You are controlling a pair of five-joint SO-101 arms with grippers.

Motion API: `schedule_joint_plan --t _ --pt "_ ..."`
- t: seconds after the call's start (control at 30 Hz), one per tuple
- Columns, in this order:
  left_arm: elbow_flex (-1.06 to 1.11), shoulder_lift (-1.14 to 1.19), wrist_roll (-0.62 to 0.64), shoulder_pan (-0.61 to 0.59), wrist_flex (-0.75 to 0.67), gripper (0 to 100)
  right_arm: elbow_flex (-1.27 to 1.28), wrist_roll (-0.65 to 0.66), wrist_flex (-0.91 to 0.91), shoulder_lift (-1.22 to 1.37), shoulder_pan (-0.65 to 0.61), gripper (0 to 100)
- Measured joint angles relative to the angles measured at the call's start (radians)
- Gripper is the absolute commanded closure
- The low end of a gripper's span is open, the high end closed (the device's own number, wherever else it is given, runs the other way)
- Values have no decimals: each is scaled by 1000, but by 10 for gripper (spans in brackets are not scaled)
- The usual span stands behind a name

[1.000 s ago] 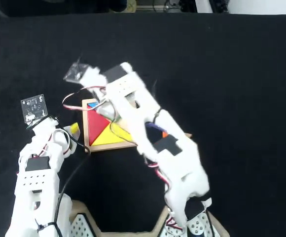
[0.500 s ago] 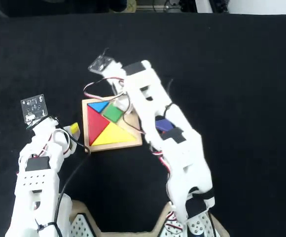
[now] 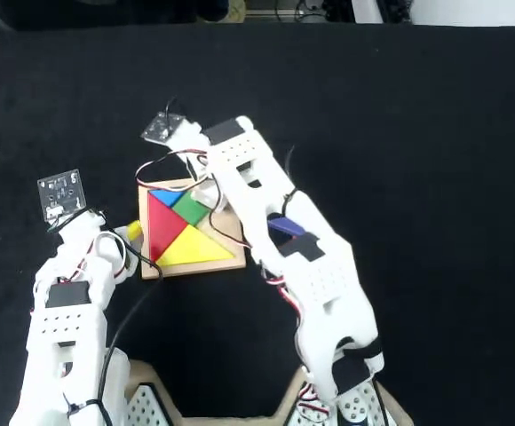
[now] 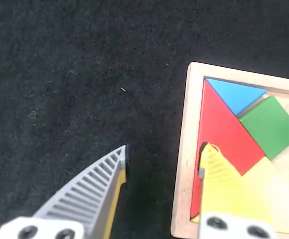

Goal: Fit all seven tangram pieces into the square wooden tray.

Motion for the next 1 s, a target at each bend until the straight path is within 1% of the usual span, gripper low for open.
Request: schedule_joint_plan --t 0.07,0.2,0.33,0.43,0.53,0.63,0.73,0.77,0.83,0.9,1.0 --pt "0 0 0 0 0 755 0 0 5 -38 -3 986" --pt "0 0 0 0 0 755 0 2 66 -140 35 986" --pt "0 0 0 0 0 755 0 5 178 -282 92 987" --pt "0 0 0 0 0 755 32 66 262 -402 167 987" --pt "0 0 0 0 0 755 150 132 275 -532 255 987" --pt "0 0 0 0 0 755 362 173 192 -680 311 986" --pt "0 0 0 0 0 755 654 201 17 -838 322 974" --pt "0 0 0 0 0 755 758 203 -51 -882 322 951" --pt "0 0 0 0 0 755 941 203 -167 -961 321 871" --pt "0 0 0 0 0 755 1049 201 -219 -1000 321 817" --pt "0 0 0 0 0 755 1103 163 -244 -1007 321 815"
